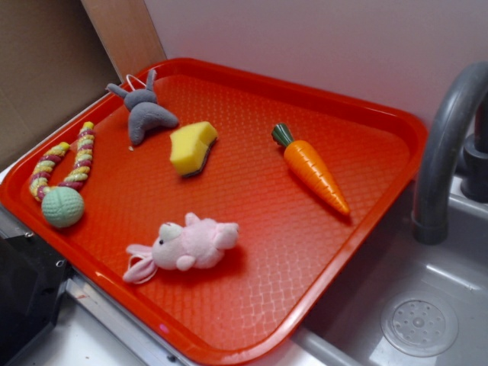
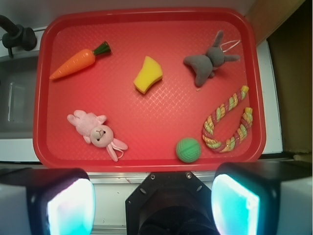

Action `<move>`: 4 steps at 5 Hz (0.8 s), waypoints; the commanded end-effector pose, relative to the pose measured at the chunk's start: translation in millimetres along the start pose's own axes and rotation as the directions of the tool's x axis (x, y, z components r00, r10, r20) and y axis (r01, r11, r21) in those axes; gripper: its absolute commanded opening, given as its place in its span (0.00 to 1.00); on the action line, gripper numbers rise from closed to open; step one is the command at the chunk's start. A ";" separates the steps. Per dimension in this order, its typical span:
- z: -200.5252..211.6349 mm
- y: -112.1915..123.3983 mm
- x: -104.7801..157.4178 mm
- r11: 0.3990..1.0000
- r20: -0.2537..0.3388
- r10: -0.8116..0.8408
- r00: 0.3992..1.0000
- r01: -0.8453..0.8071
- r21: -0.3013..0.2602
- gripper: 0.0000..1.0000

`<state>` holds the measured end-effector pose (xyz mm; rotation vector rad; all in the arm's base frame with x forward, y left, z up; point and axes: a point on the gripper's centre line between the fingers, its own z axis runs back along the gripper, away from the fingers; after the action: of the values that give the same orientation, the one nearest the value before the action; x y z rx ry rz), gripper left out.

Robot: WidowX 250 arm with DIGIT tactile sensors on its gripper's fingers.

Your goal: Grab the carrot.

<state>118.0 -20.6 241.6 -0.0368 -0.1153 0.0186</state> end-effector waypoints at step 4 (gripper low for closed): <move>-57.8 -121.9 107.5 0.844 0.179 0.537 0.825 -0.526 -0.106 1.00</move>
<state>222.7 -148.0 183.0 -0.0739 -0.2684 0.5536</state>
